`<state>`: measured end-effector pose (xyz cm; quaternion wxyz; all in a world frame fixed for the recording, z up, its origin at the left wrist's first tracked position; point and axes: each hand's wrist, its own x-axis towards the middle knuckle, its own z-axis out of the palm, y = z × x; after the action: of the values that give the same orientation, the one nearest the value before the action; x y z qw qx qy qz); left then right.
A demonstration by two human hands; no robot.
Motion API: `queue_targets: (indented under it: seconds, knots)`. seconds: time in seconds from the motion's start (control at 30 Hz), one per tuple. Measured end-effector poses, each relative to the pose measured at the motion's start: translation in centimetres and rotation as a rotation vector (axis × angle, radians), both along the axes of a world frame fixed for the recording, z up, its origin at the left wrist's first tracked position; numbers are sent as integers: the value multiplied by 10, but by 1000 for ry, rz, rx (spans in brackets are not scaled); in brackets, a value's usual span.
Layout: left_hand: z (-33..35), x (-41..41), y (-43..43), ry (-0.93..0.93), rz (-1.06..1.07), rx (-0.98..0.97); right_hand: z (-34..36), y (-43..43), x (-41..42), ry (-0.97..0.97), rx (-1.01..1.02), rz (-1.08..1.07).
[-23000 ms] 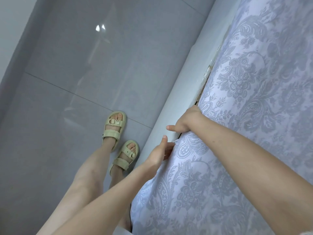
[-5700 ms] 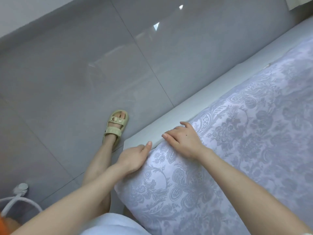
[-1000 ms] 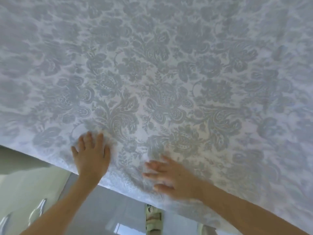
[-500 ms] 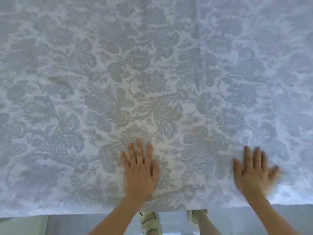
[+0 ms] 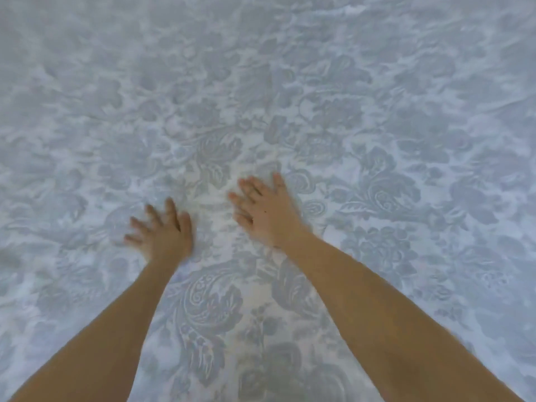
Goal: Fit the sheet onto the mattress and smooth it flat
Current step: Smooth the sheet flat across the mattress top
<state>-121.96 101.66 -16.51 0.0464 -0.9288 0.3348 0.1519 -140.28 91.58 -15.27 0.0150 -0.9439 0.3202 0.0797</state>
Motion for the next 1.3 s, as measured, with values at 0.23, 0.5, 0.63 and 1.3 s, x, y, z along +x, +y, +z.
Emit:
queue_targets:
  seconds: [0.23, 0.5, 0.63, 1.3]
  knots:
    - [-10, -172, -32, -32, -615, -214, -18, -87, -305, -28, -15, -1078]
    - [38, -119, -78, 58, -736, -576, 26, -112, -162, -238, 42, -1073]
    - [31, -44, -152, -126, -480, -167, 21, -157, -47, -128, -35, -478]
    - [16, -166, 202, 203, -811, -20, 42, 177, -238, 231, 346, -1359]
